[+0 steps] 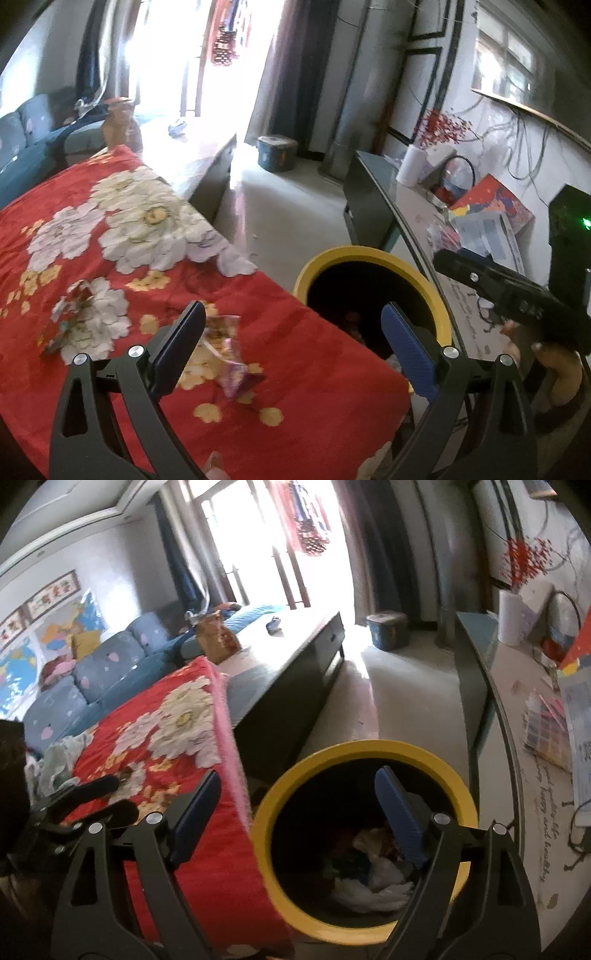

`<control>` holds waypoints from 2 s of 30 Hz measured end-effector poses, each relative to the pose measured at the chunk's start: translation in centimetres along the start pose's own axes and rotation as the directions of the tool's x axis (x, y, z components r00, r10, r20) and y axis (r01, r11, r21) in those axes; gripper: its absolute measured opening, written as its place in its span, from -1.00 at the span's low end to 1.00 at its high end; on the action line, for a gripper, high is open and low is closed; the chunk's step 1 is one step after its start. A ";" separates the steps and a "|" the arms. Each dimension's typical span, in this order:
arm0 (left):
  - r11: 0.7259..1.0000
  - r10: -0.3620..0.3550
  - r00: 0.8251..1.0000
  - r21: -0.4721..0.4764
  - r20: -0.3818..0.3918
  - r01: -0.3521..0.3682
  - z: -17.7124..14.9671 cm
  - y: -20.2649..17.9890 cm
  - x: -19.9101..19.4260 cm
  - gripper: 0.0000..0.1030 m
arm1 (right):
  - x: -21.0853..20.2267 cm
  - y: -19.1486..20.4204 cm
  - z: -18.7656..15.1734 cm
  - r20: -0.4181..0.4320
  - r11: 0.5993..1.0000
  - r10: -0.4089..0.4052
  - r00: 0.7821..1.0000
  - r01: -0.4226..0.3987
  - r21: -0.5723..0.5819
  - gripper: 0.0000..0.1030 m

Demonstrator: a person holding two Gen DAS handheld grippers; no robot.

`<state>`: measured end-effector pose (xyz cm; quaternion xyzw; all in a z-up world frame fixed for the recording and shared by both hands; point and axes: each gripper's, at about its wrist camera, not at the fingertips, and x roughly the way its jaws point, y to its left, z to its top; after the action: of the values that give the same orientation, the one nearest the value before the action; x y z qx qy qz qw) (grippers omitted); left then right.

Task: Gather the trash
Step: 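Move both open grippers back over the remaining wrappers on the bedspread, then close the left gripper on the red chip bag while the right gripper grasps the clear wrapper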

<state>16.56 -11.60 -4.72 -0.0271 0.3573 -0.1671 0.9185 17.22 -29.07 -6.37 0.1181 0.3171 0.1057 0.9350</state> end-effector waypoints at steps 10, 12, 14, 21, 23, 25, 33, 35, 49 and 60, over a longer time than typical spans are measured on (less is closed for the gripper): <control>0.993 0.093 0.994 -0.074 0.056 -0.089 0.2 4.2 -2.3 0.81 | -0.2 4.2 -0.4 0.002 0.996 0.063 0.998 -0.063 -0.069 0.55; 0.990 0.116 0.991 -0.092 0.061 -0.110 0.2 5.2 -2.6 0.81 | 0.1 5.0 -0.7 -0.010 0.994 0.074 0.997 -0.074 -0.085 0.55; 0.986 0.136 0.989 -0.110 0.062 -0.128 0.0 6.2 -3.0 0.81 | 0.4 5.9 -1.0 -0.023 0.991 0.087 0.996 -0.089 -0.099 0.55; 0.965 0.207 0.977 -0.178 0.053 -0.194 -0.6 10.0 -3.6 0.81 | 2.4 8.9 -2.5 -0.101 0.981 0.125 0.987 -0.138 -0.136 0.55; 0.959 0.213 0.976 -0.200 0.047 -0.200 -0.8 11.2 -3.7 0.81 | 3.2 9.6 -3.0 -0.135 0.980 0.130 0.982 -0.148 -0.135 0.55; 0.952 0.222 0.974 -0.223 0.038 -0.208 -1.2 12.2 -3.7 0.81 | 4.0 10.3 -3.4 -0.162 0.977 0.145 0.976 -0.167 -0.130 0.55; 0.910 0.270 0.963 -0.325 -0.011 -0.258 -2.8 17.2 -3.4 0.81 | 7.0 13.0 -4.7 -0.227 0.967 0.167 0.959 -0.204 -0.150 0.49; 0.901 0.272 0.962 -0.346 -0.021 -0.262 -3.1 18.2 -3.2 0.81 | 7.9 13.4 -5.0 -0.245 0.966 0.170 0.954 -0.210 -0.150 0.36; 0.901 0.244 0.961 -0.336 -0.131 -0.274 -3.4 22.4 0.9 0.15 | 9.3 13.7 -6.9 -0.307 0.954 0.175 0.935 -0.238 -0.182 -0.50; 0.917 0.257 0.956 -0.277 -0.140 -0.287 -3.7 21.0 0.8 -0.58 | 8.0 13.3 -6.3 -0.299 0.947 0.206 0.932 -0.267 -0.179 -0.51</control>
<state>20.65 8.20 -11.52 -0.1048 0.4244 0.0161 0.8992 17.92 -13.27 -11.97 0.0374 0.4143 0.2674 0.8692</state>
